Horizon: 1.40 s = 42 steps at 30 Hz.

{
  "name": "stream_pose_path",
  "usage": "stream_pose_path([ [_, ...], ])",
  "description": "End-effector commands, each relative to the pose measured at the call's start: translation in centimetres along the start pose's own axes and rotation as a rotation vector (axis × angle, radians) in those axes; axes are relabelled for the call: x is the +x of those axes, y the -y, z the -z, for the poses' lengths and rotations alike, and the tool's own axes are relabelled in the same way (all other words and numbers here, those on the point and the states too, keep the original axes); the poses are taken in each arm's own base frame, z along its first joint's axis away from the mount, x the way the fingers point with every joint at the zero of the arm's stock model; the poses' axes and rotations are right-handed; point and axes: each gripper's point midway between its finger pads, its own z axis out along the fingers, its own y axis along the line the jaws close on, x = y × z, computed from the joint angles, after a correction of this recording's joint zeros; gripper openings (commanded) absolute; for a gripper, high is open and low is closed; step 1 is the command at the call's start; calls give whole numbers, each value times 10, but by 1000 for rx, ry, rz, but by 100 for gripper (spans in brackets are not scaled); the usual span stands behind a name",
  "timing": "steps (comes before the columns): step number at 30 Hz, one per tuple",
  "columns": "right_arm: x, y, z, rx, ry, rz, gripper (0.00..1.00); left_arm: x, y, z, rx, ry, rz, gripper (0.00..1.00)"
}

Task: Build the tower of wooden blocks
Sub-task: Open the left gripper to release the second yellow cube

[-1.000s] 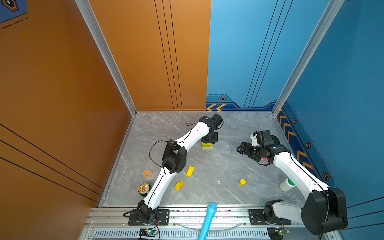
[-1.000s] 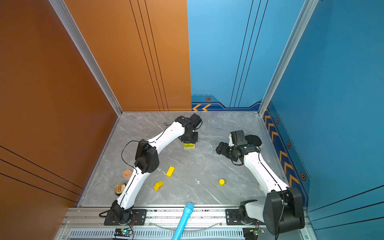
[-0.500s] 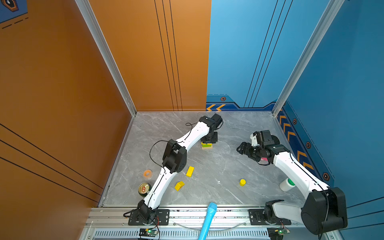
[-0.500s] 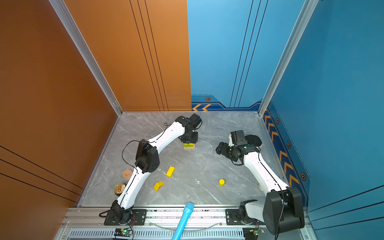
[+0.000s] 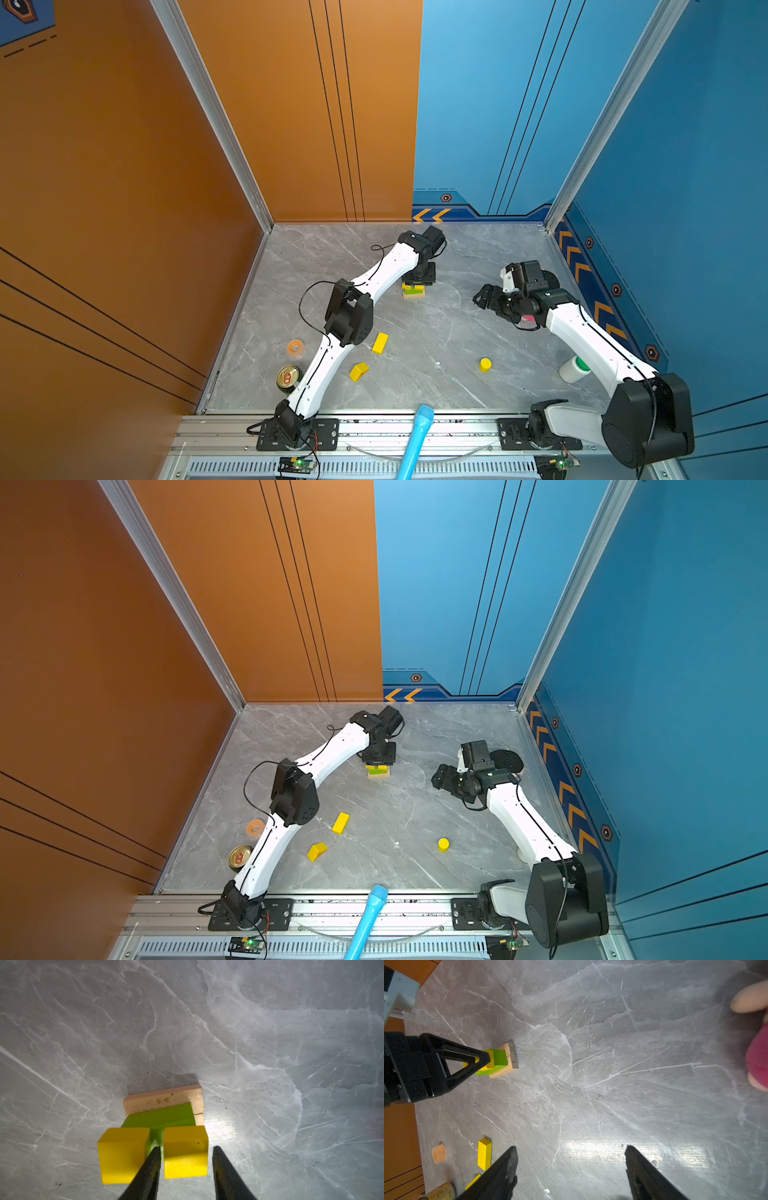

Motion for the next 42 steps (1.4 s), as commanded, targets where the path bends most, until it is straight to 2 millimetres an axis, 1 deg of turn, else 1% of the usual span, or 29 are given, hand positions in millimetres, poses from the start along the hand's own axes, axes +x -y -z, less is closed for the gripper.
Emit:
stream_pose_path([
  [1,-1,1,-3,-8,1,15,82,-4,-3,4,-7,7,12,43],
  [31,-1,-3,0,-22,6,19,82,-14,6,41,32,79,-1,44],
  [42,-1,-4,-1,-26,5,18,82,-17,9,61,49,116,-6,44],
])
